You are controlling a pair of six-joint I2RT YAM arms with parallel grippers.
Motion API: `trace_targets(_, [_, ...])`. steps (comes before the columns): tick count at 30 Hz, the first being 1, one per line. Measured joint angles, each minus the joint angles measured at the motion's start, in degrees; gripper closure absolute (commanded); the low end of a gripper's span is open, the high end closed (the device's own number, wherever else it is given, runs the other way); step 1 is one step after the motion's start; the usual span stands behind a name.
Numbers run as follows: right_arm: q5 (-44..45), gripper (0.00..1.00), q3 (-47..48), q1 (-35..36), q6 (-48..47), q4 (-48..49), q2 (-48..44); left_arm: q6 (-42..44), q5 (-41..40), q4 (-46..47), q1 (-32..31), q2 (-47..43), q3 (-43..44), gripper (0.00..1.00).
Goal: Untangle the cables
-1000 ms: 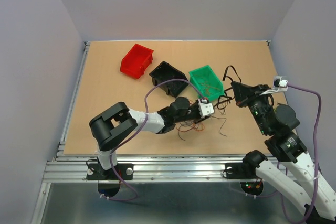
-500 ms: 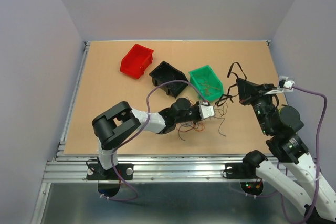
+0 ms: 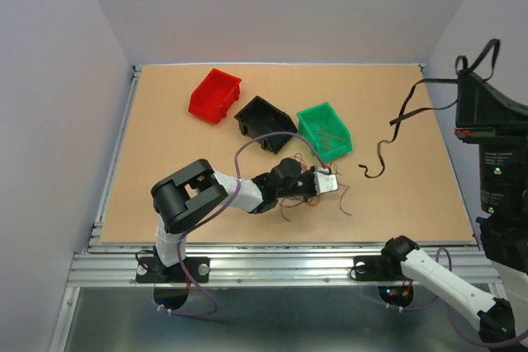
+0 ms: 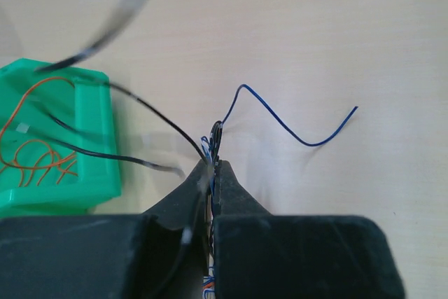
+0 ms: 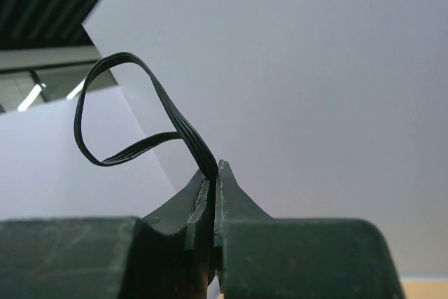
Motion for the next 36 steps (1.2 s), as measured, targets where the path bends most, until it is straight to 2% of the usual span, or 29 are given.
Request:
trace_targets(6, [-1.51, 1.00, 10.03, 0.00, 0.66, 5.42, 5.64, 1.36, 0.24, -0.13, -1.62, 1.46, -0.02, 1.00])
trace_targets(7, [-1.79, 0.99, 11.58, 0.00, 0.76, 6.08, 7.17, 1.68, 0.22, -0.20, -2.10, 1.79, -0.02, 0.97])
trace_targets(11, [-2.64, 0.99, 14.05, 0.00, 1.20, 7.91, 12.48, 2.43, -0.98, -0.48, -2.99, 1.66, -0.46, 0.72])
trace_targets(12, [-2.75, 0.99, 14.05, 0.00, 1.25, 7.82, 13.62, 2.54, -1.90, -0.63, -3.06, 1.29, -0.81, 0.56])
trace_targets(14, [-3.19, 1.00, 13.90, 0.00, 1.25, 7.48, 16.13, 2.78, -3.39, -1.07, -3.08, -0.07, -1.68, 0.40])
trace_targets(15, [-3.50, 0.99, 13.42, 0.00, 1.22, 7.52, 17.09, 2.84, -3.98, -1.70, -3.06, -1.11, -2.12, 0.28])
trace_targets(17, [-4.17, 1.00, 12.26, 0.00, 1.20, 7.28, 18.91, 3.65, -5.01, -3.93, -2.95, -4.11, -2.95, 0.20])
trace_targets(18, [-4.48, 0.99, 11.98, 0.00, 1.16, 7.08, 19.52, 4.35, -5.55, -4.94, -2.93, -6.27, -3.23, 0.07])
trace_targets(20, [-5.42, 0.99, 11.43, 0.00, 1.07, 7.04, 21.66, 5.99, -5.92, -5.84, -2.93, -9.84, -3.76, 0.01])
trace_targets(24, [-5.92, 0.99, 11.28, 0.00, 0.28, 6.91, 26.34, 9.94, -4.26, -9.33, -2.78, -18.78, -6.16, 0.01])
trace_targets(28, [-6.36, 0.99, 9.92, 0.00, -0.55, 6.97, 30.58, 14.84, -1.42, -17.20, -2.60, -25.40, -5.99, 0.01])
trace_targets(31, [-7.65, 0.99, 8.52, 0.00, -0.61, 6.97, 32.94, 19.06, 1.42, -27.65, -2.58, -29.90, -4.63, 0.01])
trace_targets(36, [-10.29, 1.00, 6.54, 0.00, -0.68, 8.22, 36.50, 20.98, 2.64, -33.31, -2.03, -38.51, -4.90, 0.02])
